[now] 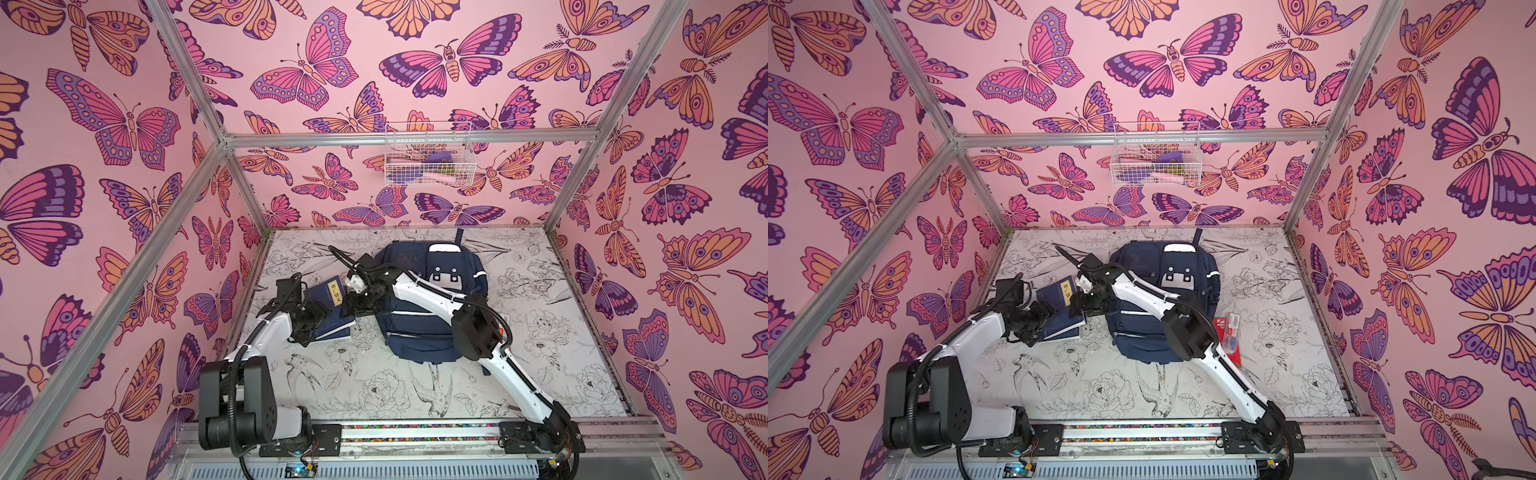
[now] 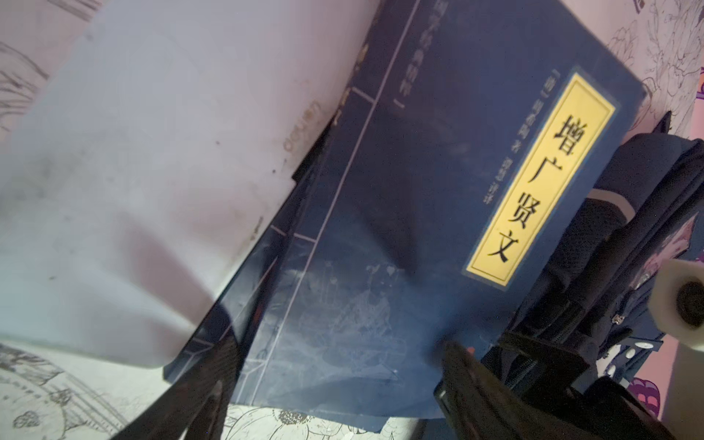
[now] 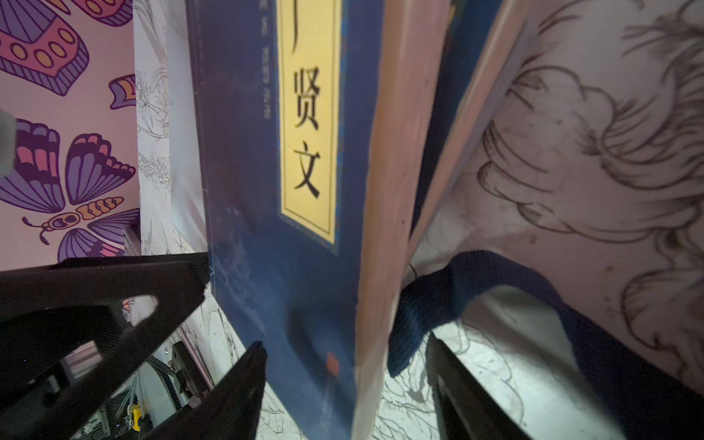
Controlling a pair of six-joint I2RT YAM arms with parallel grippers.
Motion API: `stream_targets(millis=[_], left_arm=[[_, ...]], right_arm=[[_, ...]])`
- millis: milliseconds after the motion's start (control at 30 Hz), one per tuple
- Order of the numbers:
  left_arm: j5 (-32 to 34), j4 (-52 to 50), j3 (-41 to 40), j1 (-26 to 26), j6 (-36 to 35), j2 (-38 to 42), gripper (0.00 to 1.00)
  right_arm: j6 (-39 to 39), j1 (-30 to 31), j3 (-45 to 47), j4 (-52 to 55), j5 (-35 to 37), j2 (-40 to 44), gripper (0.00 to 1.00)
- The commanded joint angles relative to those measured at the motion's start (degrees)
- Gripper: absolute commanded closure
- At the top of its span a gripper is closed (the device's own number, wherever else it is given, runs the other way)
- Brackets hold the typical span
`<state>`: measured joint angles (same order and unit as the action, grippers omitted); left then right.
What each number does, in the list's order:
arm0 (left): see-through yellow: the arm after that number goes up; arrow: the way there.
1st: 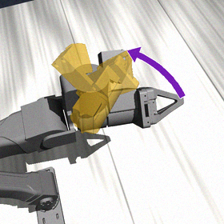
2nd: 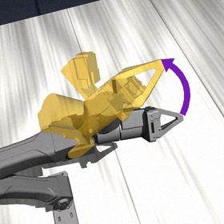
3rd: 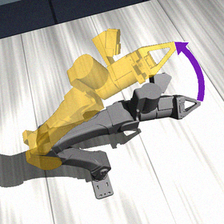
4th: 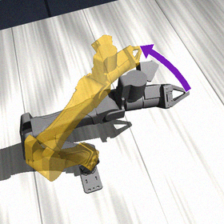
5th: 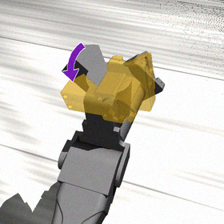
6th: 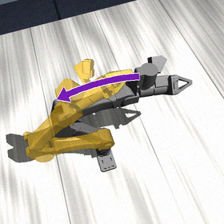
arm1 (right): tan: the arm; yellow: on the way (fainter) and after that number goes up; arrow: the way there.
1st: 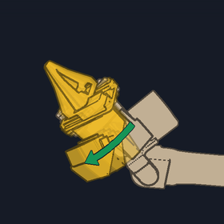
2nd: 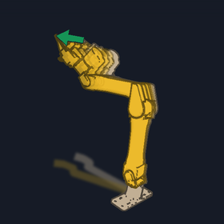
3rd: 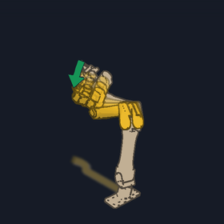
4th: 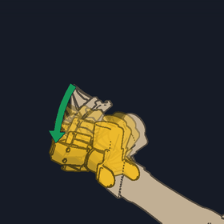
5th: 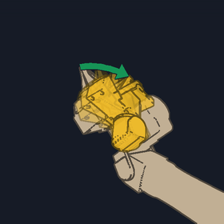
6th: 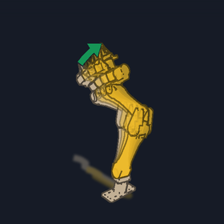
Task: Pack books, pencil case, and school supplies into a backpack
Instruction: Pick up the book.
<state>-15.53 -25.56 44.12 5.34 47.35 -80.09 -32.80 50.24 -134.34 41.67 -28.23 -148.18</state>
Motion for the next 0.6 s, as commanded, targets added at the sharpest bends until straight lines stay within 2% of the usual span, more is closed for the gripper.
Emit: stream_targets(millis=[0,300,467,567], left_arm=[[-3.8,1.4,-0.7,0.1,-0.8,-1.2,0.16],[-3.9,1.6,-1.5,-0.1,-0.7,-1.3,0.19],[-4.1,1.7,-1.8,-0.1,-0.3,-1.9,0.20],[-3.9,1.8,-1.9,-0.1,-0.4,-1.8,0.20]], right_arm=[[-0.9,-0.5,-1.3,-1.0,-2.0,-1.4,0.31],[-6.0,-2.8,2.8,-10.6,-11.7,-2.5,0.35],[-9.2,-3.6,7.4,-17.3,-14.9,-0.4,0.46],[-11.2,-4.4,10.2,-21.1,-16.3,0.8,0.57]])
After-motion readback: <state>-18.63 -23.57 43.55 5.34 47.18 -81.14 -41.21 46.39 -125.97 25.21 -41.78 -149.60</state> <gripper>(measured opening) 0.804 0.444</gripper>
